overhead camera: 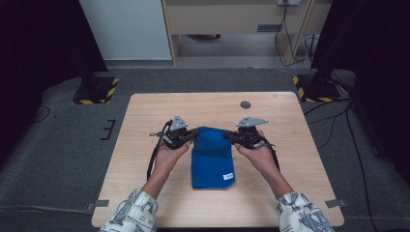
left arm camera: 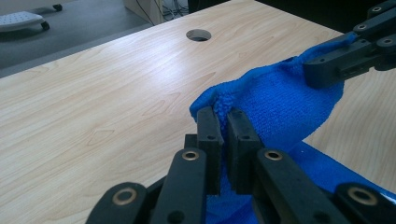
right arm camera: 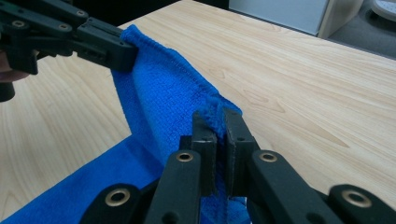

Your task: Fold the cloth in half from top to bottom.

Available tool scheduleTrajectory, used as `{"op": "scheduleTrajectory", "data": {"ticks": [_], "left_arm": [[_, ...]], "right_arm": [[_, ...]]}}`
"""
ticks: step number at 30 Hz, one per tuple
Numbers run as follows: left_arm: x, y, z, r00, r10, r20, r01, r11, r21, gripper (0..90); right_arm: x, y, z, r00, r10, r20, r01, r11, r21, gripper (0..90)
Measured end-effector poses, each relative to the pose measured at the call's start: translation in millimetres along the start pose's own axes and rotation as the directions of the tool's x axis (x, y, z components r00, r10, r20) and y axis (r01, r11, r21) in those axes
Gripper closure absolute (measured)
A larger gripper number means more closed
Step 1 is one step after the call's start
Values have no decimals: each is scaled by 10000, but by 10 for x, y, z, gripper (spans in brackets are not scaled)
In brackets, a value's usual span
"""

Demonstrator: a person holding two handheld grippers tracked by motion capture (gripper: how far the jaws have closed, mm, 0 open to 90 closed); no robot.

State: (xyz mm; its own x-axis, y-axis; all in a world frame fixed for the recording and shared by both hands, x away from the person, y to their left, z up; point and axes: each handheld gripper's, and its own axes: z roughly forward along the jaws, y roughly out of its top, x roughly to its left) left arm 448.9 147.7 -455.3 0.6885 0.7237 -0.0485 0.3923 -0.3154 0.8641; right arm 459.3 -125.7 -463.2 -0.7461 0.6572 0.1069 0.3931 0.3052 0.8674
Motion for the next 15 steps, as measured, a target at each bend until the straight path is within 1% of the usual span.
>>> {"op": "scheduleTrajectory", "data": {"ticks": [4,7,15], "left_arm": [[-28,-18,-32,10000,26,79,-26,10000,-14,852],[-59,-62,-62,9998,98,160,-99,9999,66,852],[-118,-176,-113,9995,41,309,-47,9998,185,850]], "right_arm": [[43,-20,-34,9999,-76,-93,76,10000,-17,854],[66,-43,-57,9999,-100,-132,100,9999,-5,855],[143,-142,-65,9993,-258,-285,263,9995,192,853]]}}
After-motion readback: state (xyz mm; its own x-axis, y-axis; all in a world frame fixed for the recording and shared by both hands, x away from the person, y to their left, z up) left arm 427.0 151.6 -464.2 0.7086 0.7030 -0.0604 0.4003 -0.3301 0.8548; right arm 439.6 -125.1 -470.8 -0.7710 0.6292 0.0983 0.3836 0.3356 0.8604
